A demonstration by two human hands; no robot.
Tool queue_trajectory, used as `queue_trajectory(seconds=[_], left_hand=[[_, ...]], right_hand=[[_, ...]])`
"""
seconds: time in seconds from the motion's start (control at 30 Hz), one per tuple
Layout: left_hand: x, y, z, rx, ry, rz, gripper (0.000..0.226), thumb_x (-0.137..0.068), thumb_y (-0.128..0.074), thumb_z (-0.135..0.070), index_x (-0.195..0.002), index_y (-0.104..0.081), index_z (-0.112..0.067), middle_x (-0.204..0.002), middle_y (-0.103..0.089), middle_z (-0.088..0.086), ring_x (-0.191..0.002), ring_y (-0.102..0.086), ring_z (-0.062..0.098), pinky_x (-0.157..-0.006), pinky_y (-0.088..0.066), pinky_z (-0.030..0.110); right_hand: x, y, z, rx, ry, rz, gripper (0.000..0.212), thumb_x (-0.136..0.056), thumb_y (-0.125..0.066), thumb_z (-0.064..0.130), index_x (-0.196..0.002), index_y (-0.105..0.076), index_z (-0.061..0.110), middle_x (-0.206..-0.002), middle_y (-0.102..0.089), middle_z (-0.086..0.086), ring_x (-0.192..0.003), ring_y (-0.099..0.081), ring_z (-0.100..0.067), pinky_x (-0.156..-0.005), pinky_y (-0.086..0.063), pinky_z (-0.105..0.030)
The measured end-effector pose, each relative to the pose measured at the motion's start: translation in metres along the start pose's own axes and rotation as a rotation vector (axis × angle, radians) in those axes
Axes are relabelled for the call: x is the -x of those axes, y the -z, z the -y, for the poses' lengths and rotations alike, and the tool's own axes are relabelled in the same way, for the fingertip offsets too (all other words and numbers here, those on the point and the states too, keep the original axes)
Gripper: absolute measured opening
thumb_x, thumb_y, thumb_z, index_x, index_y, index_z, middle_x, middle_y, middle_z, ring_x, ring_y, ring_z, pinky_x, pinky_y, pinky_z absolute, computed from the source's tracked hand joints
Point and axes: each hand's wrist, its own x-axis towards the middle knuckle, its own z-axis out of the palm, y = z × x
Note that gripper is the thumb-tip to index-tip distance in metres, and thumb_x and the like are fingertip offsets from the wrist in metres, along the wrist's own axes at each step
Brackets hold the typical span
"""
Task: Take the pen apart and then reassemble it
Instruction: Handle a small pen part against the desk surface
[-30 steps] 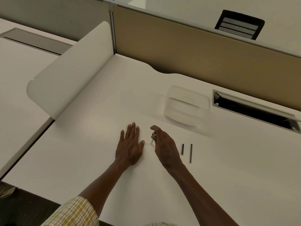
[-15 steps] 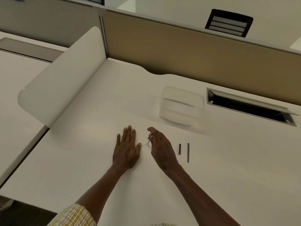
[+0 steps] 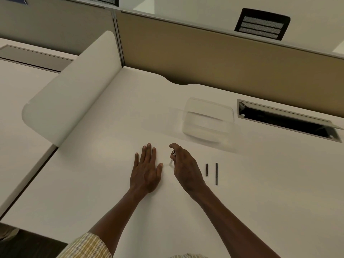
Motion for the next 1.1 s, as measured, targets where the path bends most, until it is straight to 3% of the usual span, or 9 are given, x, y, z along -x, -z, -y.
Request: queue_trajectory(seconds=[0.4, 0.7, 1.0, 1.1], left_hand=[[0.0, 0.001, 0.0, -0.018, 0.001, 0.0, 0.066, -0.101, -0.021, -0.044, -0.156, -0.001, -0.013, -0.164, 0.012, 0.007, -0.151, 0.015, 0.02, -0.123, 0.002, 0.044], [0.001, 0.002, 0.0, -0.019, 0.005, 0.009, 0.066, -0.101, -0.02, -0.044, -0.156, 0.0, -0.014, -0.164, 0.014, 0.006, -0.15, 0.016, 0.019, -0.123, 0.003, 0.044], [0.001, 0.002, 0.0, -0.021, 0.003, 0.013, 0.066, -0.101, -0.019, -0.044, -0.156, 0.001, -0.014, -0.164, 0.014, 0.006, -0.15, 0.016, 0.02, -0.123, 0.004, 0.043], [0.001, 0.002, -0.001, -0.025, 0.004, 0.012, 0.066, -0.101, -0.019, -0.044, -0.156, 0.001, -0.013, -0.164, 0.014, 0.006, -0.15, 0.016, 0.02, -0.123, 0.004, 0.043]], right_hand=[[-0.005, -0.001, -0.007, 0.0, -0.02, 0.018, 0.049, -0.092, -0.056, 0.003, -0.131, -0.038, 0.027, -0.098, -0.064, 0.002, -0.095, -0.056, -0.002, -0.077, -0.041, -0.012], [-0.013, 0.002, -0.003, 0.005, -0.02, 0.054, 0.049, -0.093, -0.053, 0.003, -0.133, -0.035, 0.026, -0.101, -0.063, 0.001, -0.095, -0.063, -0.007, -0.076, -0.044, -0.017], [-0.018, 0.004, -0.004, 0.013, -0.01, 0.078, 0.05, -0.089, -0.046, -0.003, -0.13, -0.035, 0.024, -0.098, -0.061, -0.001, -0.082, -0.048, -0.001, -0.075, -0.038, -0.018], [-0.013, 0.005, -0.005, -0.007, -0.026, 0.067, 0.047, -0.092, -0.047, 0.001, -0.131, -0.035, 0.024, -0.101, -0.063, -0.002, -0.087, -0.056, -0.004, -0.075, -0.041, -0.018]])
